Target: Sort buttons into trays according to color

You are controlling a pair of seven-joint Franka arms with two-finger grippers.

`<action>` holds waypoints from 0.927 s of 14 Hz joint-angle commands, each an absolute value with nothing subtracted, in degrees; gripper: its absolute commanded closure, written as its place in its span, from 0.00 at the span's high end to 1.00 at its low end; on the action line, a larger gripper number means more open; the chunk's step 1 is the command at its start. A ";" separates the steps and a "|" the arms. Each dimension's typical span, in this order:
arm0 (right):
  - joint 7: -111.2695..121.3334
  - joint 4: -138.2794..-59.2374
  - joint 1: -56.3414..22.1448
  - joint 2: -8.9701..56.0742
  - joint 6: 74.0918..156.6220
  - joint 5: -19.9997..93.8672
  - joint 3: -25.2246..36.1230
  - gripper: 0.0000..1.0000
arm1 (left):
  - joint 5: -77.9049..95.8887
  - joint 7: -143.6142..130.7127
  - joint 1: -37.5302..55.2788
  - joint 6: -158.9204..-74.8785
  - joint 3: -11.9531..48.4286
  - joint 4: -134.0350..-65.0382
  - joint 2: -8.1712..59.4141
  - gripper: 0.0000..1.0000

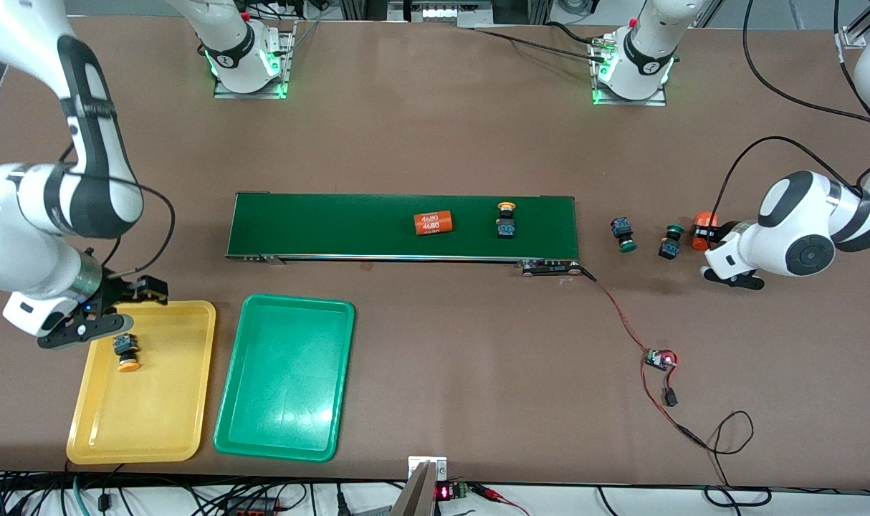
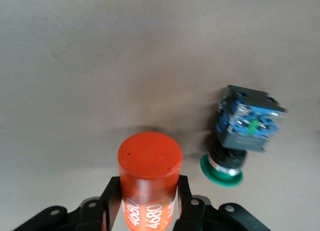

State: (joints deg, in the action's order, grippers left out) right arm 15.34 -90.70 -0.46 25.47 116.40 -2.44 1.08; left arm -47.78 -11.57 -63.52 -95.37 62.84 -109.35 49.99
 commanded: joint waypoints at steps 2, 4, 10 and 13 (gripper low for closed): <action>12.93 -92.46 -2.11 16.11 104.02 -1.76 1.05 1.00 | -46.25 -12.03 -57.68 -85.62 70.12 -100.39 49.13 0.33; 12.48 -92.90 -2.20 11.89 97.76 -1.67 0.10 1.00 | -40.20 -19.04 -53.55 -85.52 71.54 -98.18 49.13 0.33; 3.28 -104.40 -2.11 -1.04 96.68 -0.97 -5.43 1.00 | -36.14 -42.16 -33.25 -89.37 69.44 -93.18 50.80 0.31; -5.86 -104.68 -2.11 -1.76 97.29 1.91 -10.62 1.00 | -36.56 -34.76 -28.58 -89.56 67.15 -91.85 50.71 0.27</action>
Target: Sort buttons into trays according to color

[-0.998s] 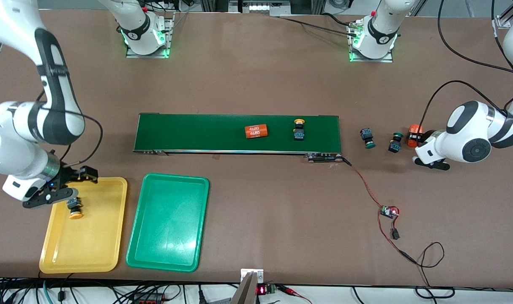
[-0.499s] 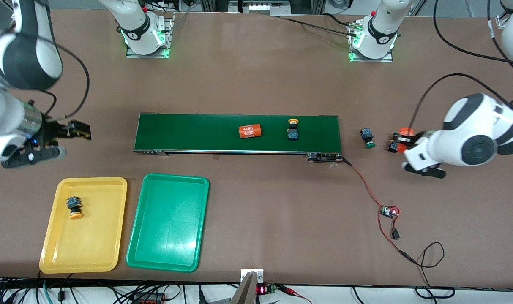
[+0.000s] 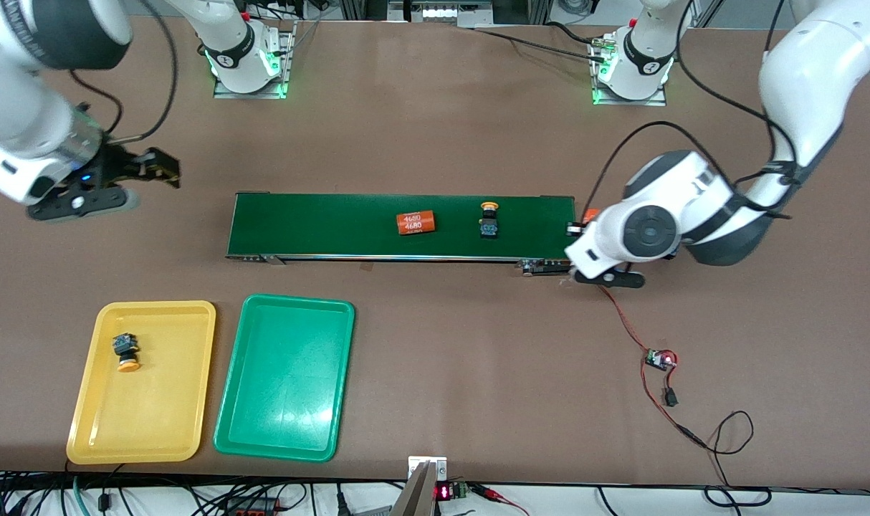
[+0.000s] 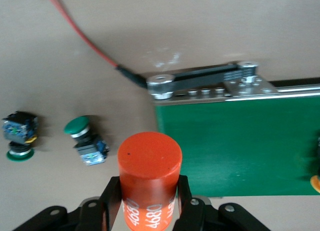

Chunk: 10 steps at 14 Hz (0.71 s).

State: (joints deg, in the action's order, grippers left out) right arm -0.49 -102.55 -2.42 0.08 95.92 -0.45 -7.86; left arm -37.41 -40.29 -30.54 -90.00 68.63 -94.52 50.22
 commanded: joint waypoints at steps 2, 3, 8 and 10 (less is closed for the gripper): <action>-10.44 -105.03 -2.20 -1.85 99.04 3.77 -13.61 1.00 | -36.65 -25.10 -27.43 -89.56 67.15 -91.50 50.45 0.26; -12.37 -105.03 -2.11 -1.85 100.27 3.95 -15.54 1.00 | -36.65 -21.31 -26.99 -89.56 67.06 -91.49 50.62 0.26; -20.12 -106.00 -2.29 -0.88 104.15 3.96 -21.00 1.00 | -37.96 0.13 -22.68 -88.86 65.83 -92.46 50.54 0.27; -21.52 -106.35 -3.25 0.00 105.81 3.96 -21.09 1.00 | -39.28 4.37 -22.50 -88.16 64.96 -93.33 50.89 0.30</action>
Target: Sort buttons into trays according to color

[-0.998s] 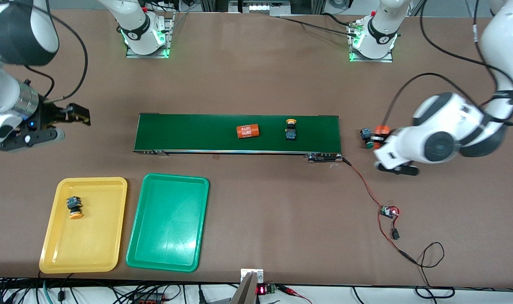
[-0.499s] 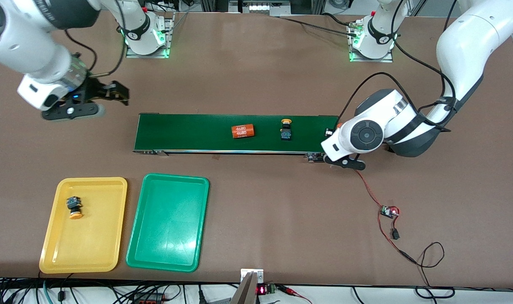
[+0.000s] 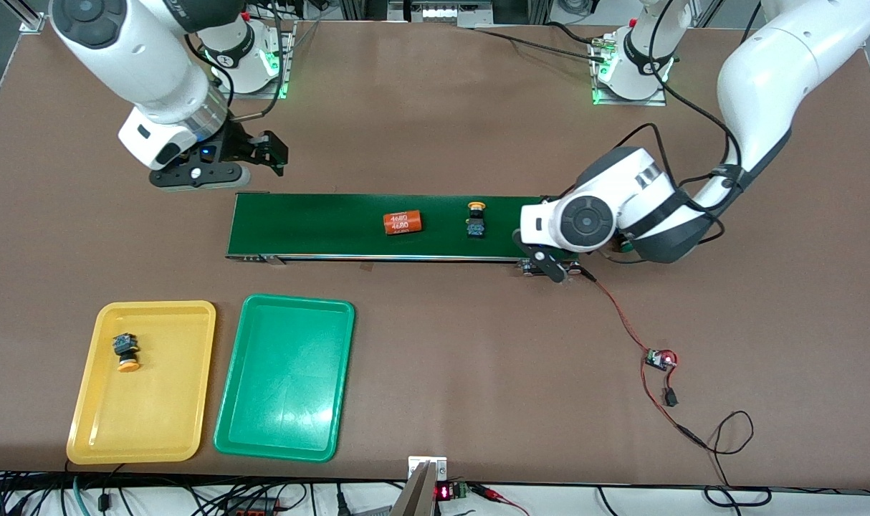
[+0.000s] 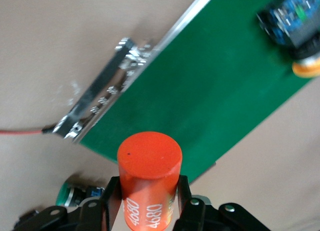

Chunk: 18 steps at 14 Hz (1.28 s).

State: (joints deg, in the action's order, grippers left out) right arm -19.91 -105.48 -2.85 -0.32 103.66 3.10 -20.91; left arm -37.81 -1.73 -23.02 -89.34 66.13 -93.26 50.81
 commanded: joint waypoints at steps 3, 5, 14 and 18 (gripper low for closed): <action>-23.47 -106.79 -4.04 1.58 107.31 3.87 -21.09 1.00 | -42.36 10.97 -17.42 -88.42 61.53 -93.34 50.71 0.34; -23.29 -106.79 -4.04 2.72 107.23 3.43 -21.09 1.00 | -42.89 12.64 -16.18 -88.42 61.44 -93.43 50.71 0.33; -25.04 -108.90 -6.41 4.83 114.25 3.52 -21.09 1.00 | -43.07 10.66 -15.47 -85.97 62.31 -92.46 49.58 1.00; -32.86 -109.25 -10.89 7.99 118.91 3.43 -21.01 1.00 | -41.40 -6.37 -17.66 -83.76 62.40 -89.21 49.04 1.00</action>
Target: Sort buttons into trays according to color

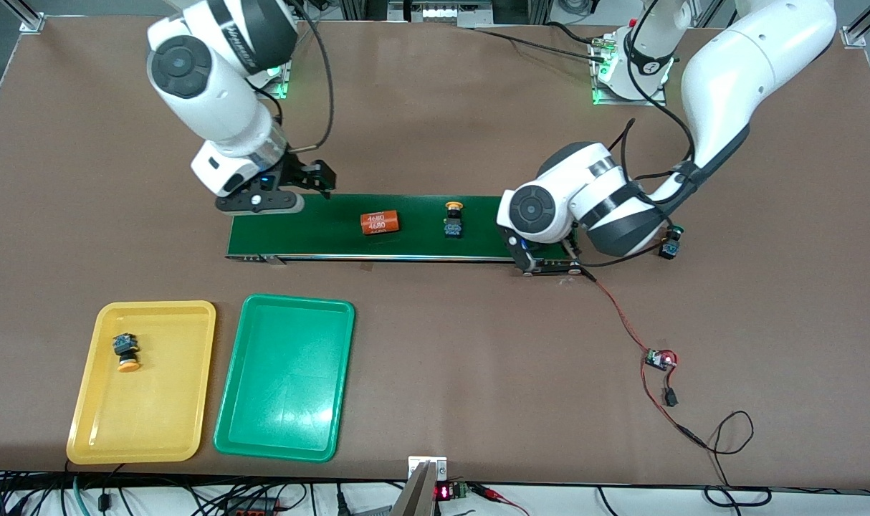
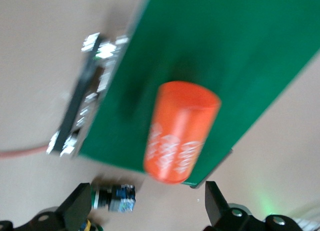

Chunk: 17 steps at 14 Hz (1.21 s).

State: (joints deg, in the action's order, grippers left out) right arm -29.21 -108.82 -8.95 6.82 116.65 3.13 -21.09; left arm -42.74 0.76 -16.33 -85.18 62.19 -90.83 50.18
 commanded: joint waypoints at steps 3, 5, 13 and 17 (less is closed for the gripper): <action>-33.66 -110.39 -12.30 8.70 121.02 2.90 -21.01 1.00 | -41.57 -24.90 -20.65 -84.37 61.79 -89.03 49.48 1.00; -36.28 -111.70 -13.35 9.31 123.47 2.81 -21.01 1.00 | -41.57 -32.22 -22.75 -84.55 60.91 -89.03 49.57 1.00; -49.03 -116.10 -20.47 12.47 133.14 -4.12 -21.01 1.00 | -38.85 -41.93 -38.21 -94.28 60.64 -100.96 50.54 1.00; -55.97 -116.10 -22.94 15.29 136.49 -7.71 -20.83 1.00 | -38.85 -42.28 -41.22 -98.79 60.04 -107.31 50.62 1.00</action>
